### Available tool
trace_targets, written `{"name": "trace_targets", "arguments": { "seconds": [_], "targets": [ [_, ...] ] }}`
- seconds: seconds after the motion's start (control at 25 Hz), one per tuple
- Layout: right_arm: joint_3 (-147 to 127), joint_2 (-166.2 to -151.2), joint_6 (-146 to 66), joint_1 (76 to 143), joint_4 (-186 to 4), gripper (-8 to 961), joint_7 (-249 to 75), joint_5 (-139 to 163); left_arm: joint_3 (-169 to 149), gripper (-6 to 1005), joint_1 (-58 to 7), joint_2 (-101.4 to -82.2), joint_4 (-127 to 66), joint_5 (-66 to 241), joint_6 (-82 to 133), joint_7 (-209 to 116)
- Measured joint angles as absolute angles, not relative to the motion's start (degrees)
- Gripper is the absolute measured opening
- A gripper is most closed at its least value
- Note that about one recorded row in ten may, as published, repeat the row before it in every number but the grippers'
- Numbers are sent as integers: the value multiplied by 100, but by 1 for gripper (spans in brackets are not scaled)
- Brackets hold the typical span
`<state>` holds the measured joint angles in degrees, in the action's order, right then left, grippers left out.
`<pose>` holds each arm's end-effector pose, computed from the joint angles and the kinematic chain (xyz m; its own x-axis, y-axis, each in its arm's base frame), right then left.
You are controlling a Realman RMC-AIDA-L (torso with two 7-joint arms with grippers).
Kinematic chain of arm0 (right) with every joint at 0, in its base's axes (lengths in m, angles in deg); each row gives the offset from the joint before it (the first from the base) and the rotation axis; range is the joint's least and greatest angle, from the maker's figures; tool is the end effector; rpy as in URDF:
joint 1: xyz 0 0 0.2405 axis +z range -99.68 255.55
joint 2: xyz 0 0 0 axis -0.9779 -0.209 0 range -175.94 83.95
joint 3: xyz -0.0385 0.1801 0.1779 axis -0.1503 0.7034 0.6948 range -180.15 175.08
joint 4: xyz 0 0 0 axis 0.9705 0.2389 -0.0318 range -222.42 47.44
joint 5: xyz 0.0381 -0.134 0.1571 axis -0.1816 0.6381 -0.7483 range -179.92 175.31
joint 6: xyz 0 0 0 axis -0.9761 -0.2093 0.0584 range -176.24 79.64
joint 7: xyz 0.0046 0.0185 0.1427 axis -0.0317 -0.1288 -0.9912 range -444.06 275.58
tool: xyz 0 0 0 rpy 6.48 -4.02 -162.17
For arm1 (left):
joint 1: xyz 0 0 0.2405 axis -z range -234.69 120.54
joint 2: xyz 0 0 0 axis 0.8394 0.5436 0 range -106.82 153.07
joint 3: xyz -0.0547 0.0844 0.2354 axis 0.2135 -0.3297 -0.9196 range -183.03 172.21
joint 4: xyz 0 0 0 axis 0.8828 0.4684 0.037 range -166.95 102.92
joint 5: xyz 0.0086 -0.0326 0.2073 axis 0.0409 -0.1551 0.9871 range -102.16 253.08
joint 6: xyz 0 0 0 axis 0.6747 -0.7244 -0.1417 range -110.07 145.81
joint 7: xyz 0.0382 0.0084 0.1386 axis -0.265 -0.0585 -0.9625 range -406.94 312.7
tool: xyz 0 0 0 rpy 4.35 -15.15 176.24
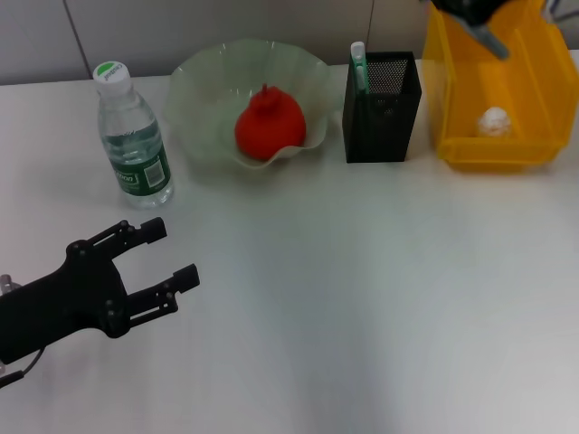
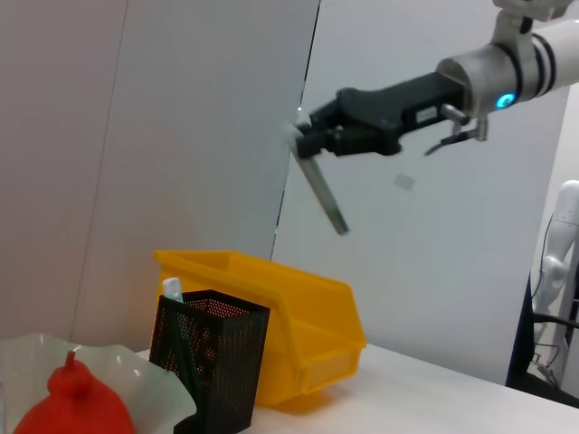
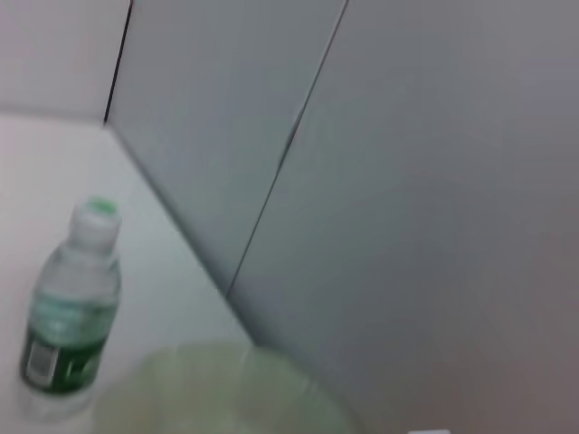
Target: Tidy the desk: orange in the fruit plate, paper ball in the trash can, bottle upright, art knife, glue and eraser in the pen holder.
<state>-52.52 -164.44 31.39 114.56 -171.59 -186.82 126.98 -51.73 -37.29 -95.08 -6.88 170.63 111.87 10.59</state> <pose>0.1391 0.4062 0.1181 0.9915 -0.0138 -0.1291 -0.0947 -0.7574 -0.6460 -0.2921 0.2663 -0.0153 0.6860 0.1959 0.7008 0.4401 -0.8786 -0.1852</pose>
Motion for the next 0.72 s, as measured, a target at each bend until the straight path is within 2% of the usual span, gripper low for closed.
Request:
{"name": "trace_targets", "arguments": {
  "seconds": [0.24, 0.48, 0.72],
  "targets": [
    [-5085, -16407, 2501, 11480, -16212, 154, -17667, 11633, -5173, 811, -3755, -9508, -688, 17065, 11206, 1020],
    [-4899, -16234, 2005, 11672, -14968, 154, -16908, 10785, -5173, 811, -3756, -9501, -688, 17065, 11204, 1019],
    [-4809, -16138, 1736, 11767, -14240, 152, -16689, 10325, -5173, 811, -3742, -9499, -688, 17068, 11171, 1012]
  ]
}}
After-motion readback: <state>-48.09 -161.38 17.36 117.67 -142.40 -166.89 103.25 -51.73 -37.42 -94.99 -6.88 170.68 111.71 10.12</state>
